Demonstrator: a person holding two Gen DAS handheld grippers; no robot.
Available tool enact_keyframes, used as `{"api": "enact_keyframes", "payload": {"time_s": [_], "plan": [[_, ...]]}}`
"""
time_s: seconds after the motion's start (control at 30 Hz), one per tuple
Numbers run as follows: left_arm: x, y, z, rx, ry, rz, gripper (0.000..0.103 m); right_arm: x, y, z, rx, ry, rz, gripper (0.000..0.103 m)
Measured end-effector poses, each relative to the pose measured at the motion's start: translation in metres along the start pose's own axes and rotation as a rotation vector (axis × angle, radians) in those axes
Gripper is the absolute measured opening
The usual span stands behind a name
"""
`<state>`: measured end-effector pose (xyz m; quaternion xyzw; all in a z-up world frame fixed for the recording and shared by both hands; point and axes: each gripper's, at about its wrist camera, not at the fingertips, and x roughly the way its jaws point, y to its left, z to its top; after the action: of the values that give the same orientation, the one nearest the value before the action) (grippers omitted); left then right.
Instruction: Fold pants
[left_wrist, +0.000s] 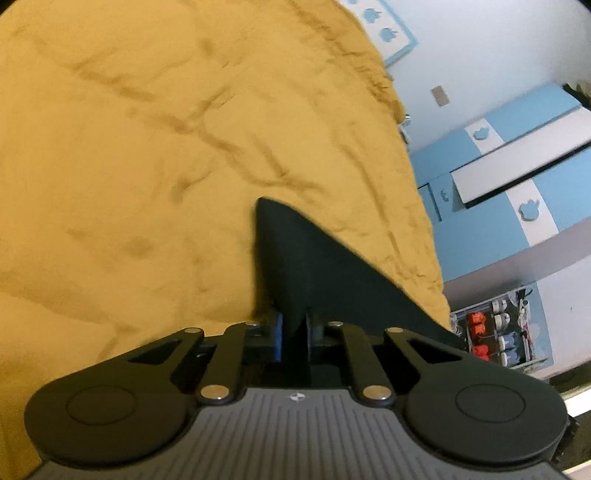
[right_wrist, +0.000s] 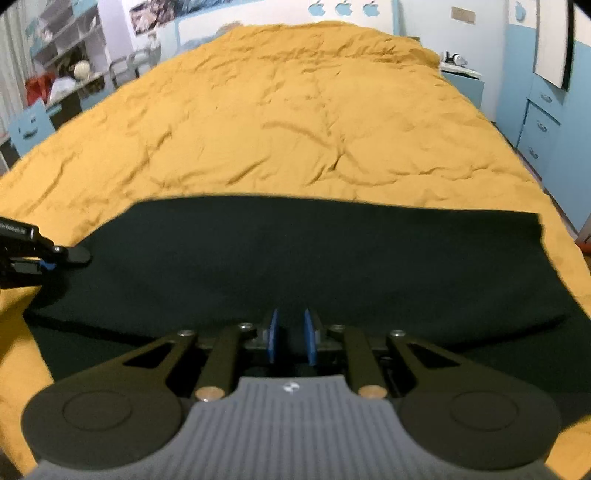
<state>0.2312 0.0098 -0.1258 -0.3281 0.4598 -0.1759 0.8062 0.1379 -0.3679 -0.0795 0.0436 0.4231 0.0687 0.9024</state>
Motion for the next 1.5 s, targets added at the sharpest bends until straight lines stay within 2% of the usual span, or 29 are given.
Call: {"api": "enact_keyframes", "payload": {"time_s": [0.07,0.2,0.37,0.5,0.63,0.73,0.87,1.0,1.07,1.13,1.2,1.27,1.33,1.5], "plan": [[-0.006,-0.022,0.005,0.027,-0.004,0.002,0.011,-0.014,-0.011,0.002,0.022,-0.012,-0.011,0.018],[-0.011,-0.079,0.016,0.098,0.007,0.045,0.01,-0.041,-0.041,0.007,0.073,-0.033,-0.018,0.018],[-0.002,-0.157,0.02,0.179,0.036,0.024,0.01,-0.067,-0.071,0.013,0.102,-0.062,-0.019,0.018],[0.027,-0.208,0.008,0.233,0.108,0.02,0.01,-0.081,-0.086,0.017,0.123,-0.094,-0.008,0.018],[0.078,-0.237,-0.012,0.233,0.213,0.027,0.009,-0.088,-0.096,0.017,0.138,-0.128,0.0,0.018],[0.119,-0.244,-0.032,0.221,0.299,0.044,0.009,-0.091,-0.102,0.012,0.152,-0.14,-0.002,0.018],[0.162,-0.235,-0.054,0.201,0.391,0.088,0.009,-0.089,-0.113,0.003,0.192,-0.13,0.015,0.019],[0.183,-0.224,-0.062,0.186,0.454,0.097,0.012,-0.084,-0.12,-0.005,0.228,-0.106,0.049,0.02],[0.183,-0.222,-0.059,0.177,0.463,0.075,0.018,-0.078,-0.122,-0.006,0.262,-0.09,0.091,0.02],[0.18,-0.226,-0.054,0.179,0.462,0.055,0.026,-0.072,-0.123,-0.005,0.287,-0.074,0.127,0.023],[0.169,-0.229,-0.053,0.207,0.448,0.028,0.031,-0.065,-0.122,-0.001,0.321,-0.063,0.168,0.029],[0.153,-0.229,-0.049,0.241,0.419,-0.003,0.037,-0.058,-0.12,0.002,0.365,-0.048,0.21,0.038],[0.138,-0.223,-0.043,0.266,0.377,-0.04,0.041,-0.048,-0.118,0.005,0.392,-0.026,0.241,0.038],[0.102,-0.2,-0.034,0.375,0.258,0.037,0.041,-0.026,-0.119,0.003,0.448,0.021,0.197,0.039]]}}
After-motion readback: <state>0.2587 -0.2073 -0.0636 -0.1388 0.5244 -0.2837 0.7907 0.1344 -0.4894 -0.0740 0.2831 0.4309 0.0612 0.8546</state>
